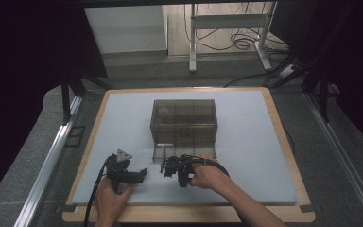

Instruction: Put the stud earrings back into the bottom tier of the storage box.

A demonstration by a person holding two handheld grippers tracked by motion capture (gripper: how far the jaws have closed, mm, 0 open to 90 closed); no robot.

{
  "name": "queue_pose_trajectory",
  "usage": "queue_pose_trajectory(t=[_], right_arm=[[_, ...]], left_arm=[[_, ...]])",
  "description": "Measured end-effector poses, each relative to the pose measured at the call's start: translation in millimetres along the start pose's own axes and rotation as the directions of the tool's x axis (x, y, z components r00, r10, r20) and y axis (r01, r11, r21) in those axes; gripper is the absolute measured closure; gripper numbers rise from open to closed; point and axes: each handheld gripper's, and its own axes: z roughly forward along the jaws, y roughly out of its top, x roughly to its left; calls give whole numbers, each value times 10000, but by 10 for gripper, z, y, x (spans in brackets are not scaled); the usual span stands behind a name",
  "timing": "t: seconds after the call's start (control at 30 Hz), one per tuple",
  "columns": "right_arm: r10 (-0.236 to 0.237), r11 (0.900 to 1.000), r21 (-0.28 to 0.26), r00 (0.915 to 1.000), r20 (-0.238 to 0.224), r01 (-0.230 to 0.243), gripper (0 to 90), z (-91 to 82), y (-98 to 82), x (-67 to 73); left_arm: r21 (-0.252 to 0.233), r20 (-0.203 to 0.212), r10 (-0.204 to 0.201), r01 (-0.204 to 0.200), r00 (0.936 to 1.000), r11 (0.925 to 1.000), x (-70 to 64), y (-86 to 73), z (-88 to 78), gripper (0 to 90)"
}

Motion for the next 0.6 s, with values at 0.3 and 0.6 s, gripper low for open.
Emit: queue_pose_trajectory(t=[0.3, 0.6], right_arm=[[159, 9997, -187, 9994, -314, -165, 853, -29, -35, -51], [244, 9983, -526, 9987, -446, -268, 853, -155, -73, -82]], left_arm=[[-22, 1, -33, 33, 10000, 10000, -2, 0, 2, 0], [-25, 5, -31, 31, 10000, 10000, -2, 0, 1, 0]])
